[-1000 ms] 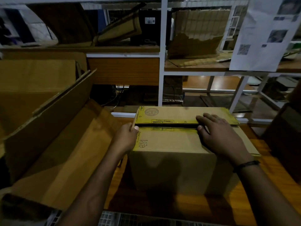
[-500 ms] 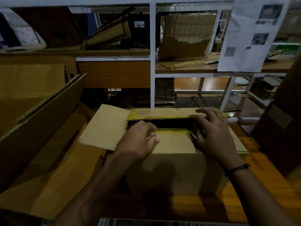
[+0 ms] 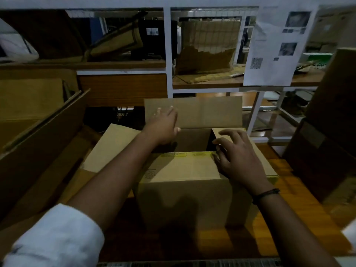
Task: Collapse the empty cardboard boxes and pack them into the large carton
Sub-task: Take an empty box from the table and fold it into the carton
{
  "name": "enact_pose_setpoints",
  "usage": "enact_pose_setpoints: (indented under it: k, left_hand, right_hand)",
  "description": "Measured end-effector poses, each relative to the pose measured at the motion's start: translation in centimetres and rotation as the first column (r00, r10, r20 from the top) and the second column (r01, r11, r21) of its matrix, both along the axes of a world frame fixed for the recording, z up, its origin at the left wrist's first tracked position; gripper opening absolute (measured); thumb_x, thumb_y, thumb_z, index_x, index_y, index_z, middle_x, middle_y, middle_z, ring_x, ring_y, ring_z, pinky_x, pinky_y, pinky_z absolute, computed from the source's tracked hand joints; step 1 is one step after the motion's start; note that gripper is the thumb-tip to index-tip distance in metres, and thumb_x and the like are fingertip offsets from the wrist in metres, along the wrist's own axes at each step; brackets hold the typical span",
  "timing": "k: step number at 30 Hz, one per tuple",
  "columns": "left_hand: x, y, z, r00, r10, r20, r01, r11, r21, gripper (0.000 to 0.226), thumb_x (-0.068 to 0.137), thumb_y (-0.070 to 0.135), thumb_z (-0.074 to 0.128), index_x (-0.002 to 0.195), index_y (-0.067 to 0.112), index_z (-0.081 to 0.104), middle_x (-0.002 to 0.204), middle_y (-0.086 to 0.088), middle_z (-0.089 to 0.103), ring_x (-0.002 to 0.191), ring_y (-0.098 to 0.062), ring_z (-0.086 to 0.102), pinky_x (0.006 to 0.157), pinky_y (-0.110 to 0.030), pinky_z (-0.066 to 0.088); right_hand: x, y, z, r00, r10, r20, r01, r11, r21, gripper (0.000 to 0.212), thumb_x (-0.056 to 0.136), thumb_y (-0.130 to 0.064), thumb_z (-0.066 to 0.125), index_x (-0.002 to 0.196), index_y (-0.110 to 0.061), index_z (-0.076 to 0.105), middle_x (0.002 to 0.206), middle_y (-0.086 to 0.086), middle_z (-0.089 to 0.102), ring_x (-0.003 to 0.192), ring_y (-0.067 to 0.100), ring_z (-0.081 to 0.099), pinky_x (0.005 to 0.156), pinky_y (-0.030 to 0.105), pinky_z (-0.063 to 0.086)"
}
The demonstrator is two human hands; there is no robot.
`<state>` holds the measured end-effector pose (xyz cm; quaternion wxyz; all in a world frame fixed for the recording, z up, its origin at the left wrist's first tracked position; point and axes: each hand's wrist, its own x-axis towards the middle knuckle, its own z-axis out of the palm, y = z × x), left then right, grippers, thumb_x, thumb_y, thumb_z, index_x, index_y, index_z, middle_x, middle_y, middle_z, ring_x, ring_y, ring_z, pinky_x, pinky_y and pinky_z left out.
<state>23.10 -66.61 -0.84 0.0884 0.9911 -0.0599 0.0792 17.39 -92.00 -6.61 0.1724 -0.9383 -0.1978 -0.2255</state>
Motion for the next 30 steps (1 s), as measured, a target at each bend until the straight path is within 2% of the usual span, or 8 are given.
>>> enact_pose_setpoints:
  k: [2,5,7,10,14,20,26,30]
  left_hand:
    - [1.6,0.2,-1.3,0.996,0.007,-0.087,0.002,0.995,0.100,0.068,0.103,0.036,0.056,0.160,0.022,0.023,0.172,-0.004,0.007,0.156,-0.041,0.006,0.122,-0.058,0.020]
    - [2.8,0.7,-3.6,0.989,0.009,-0.147,0.009,0.993,0.119,0.067,0.106,0.031,0.049,0.163,0.021,0.015,0.172,-0.005,0.007,0.156,-0.040,0.008,0.124,-0.055,0.015]
    - [3.2,1.0,-4.8,0.993,0.008,-0.118,0.007,0.993,0.122,0.065,0.106,0.029,0.047,0.163,0.022,0.017,0.171,-0.006,0.017,0.155,-0.037,0.016,0.125,-0.053,0.014]
    - [3.5,0.9,-5.8,0.999,0.011,-0.050,-0.003,0.989,0.151,0.056,0.107,0.030,0.044,0.160,0.024,0.027,0.163,-0.007,0.034,0.146,-0.035,0.034,0.121,-0.052,0.022]
    - [3.7,0.9,-6.1,0.999,0.026,-0.026,-0.024,0.994,0.102,0.039,0.109,0.030,0.037,0.148,0.024,0.042,0.149,-0.007,0.049,0.132,-0.034,0.046,0.110,-0.051,0.032]
    - [3.8,0.6,-6.2,0.998,0.061,0.003,-0.061,0.997,0.037,0.027,0.108,0.029,0.039,0.129,0.023,0.056,0.128,-0.007,0.063,0.118,-0.030,0.053,0.103,-0.050,0.037]
    - [3.5,1.0,-6.1,0.998,0.052,0.030,-0.050,0.997,-0.063,0.035,0.107,0.030,0.044,0.140,0.027,0.053,0.135,-0.003,0.060,0.123,-0.029,0.049,0.103,-0.047,0.035]
    - [3.6,0.8,-6.4,0.997,0.079,0.013,-0.078,0.996,-0.046,0.030,0.108,0.029,0.041,0.134,0.026,0.056,0.129,-0.006,0.064,0.117,-0.029,0.053,0.101,-0.047,0.037]
  right_hand:
    - [0.1,-0.1,0.0,1.000,0.008,0.009,-0.008,1.000,0.022,0.025,0.097,-0.030,0.062,0.121,-0.025,0.065,0.140,0.001,0.050,0.136,0.022,0.035,0.102,0.041,0.047]
    - [0.1,0.2,0.1,1.000,-0.007,-0.008,0.007,1.000,0.027,0.025,0.099,-0.032,0.057,0.122,-0.026,0.064,0.138,-0.001,0.050,0.133,0.019,0.036,0.099,0.036,0.047]
    - [0.2,0.3,0.0,1.000,-0.016,-0.026,0.017,1.000,0.017,0.026,0.100,-0.034,0.054,0.123,-0.027,0.063,0.138,-0.003,0.049,0.132,0.016,0.035,0.097,0.030,0.043]
    - [0.4,0.1,0.0,0.999,-0.031,-0.044,0.031,0.999,0.008,0.028,0.101,-0.036,0.051,0.124,-0.026,0.063,0.137,-0.003,0.051,0.129,0.015,0.037,0.095,0.026,0.039]
    - [0.3,0.3,-0.1,0.998,-0.044,-0.047,0.044,0.999,-0.003,0.030,0.102,-0.036,0.048,0.124,-0.024,0.065,0.130,-0.003,0.057,0.123,0.014,0.041,0.093,0.028,0.042]
    - [-0.1,0.4,0.2,0.997,-0.050,-0.063,0.049,0.999,-0.016,0.029,0.103,-0.035,0.047,0.122,-0.023,0.066,0.125,-0.002,0.060,0.118,0.015,0.044,0.090,0.029,0.042]
    - [-0.3,0.5,0.2,0.997,-0.038,-0.067,0.038,0.999,-0.007,0.029,0.103,-0.036,0.046,0.120,-0.023,0.066,0.123,-0.003,0.060,0.116,0.014,0.045,0.090,0.031,0.044]
    - [-0.2,0.5,0.2,0.997,-0.044,-0.060,0.044,0.999,-0.007,0.029,0.103,-0.037,0.047,0.120,-0.023,0.066,0.121,-0.003,0.061,0.112,0.014,0.047,0.088,0.031,0.044]
